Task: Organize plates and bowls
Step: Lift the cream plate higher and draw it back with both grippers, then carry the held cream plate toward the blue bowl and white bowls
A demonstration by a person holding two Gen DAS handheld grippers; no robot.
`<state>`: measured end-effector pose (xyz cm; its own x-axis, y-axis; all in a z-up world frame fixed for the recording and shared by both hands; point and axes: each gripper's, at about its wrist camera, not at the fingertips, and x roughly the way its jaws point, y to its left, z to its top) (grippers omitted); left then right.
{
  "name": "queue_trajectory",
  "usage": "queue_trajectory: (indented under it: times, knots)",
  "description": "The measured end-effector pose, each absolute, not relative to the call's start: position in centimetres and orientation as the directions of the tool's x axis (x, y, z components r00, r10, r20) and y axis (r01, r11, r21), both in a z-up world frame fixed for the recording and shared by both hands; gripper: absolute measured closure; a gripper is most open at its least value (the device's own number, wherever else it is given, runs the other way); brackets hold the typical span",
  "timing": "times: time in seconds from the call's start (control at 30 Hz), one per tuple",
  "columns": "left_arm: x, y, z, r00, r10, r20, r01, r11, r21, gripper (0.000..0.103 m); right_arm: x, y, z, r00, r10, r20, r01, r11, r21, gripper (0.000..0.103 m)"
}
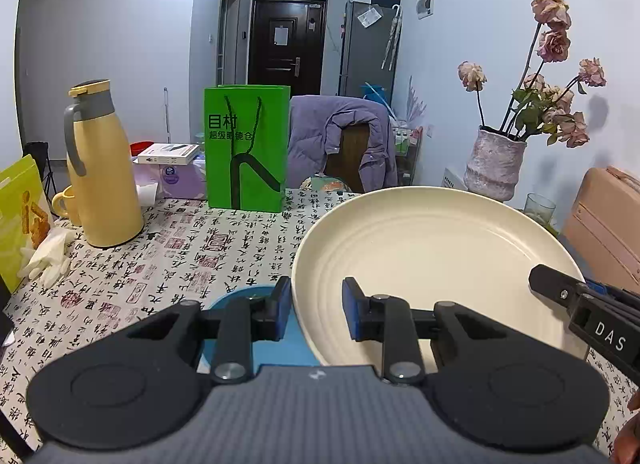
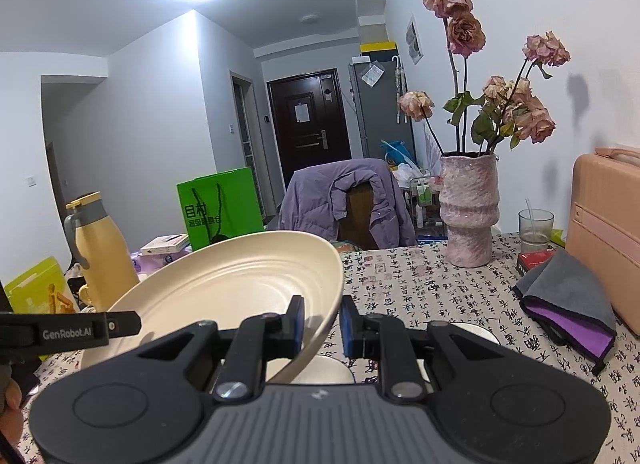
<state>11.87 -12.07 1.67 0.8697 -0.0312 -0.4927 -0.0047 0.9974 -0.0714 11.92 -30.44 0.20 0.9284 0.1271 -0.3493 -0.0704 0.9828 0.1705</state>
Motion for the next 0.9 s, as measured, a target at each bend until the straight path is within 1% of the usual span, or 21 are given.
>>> queue_trajectory:
  times: [0.37, 0.9]
  knots:
    - [9.4, -10.5, 0.7, 0.869, -0.043, -0.494, 0.001, 0.996, -0.085, 0.076, 9.5, -28.9, -0.3, 0.925, 0.126, -0.359, -0.071, 0.984, 0.164, 0.085]
    - [7.4, -10.0, -1.4, 0.853, -0.068, -0.518, 0.023, 0.995, -0.094, 0.076, 7.2, -28.4, -1.8, 0.918, 0.122, -0.377, -0.066, 0.985, 0.158, 0.084]
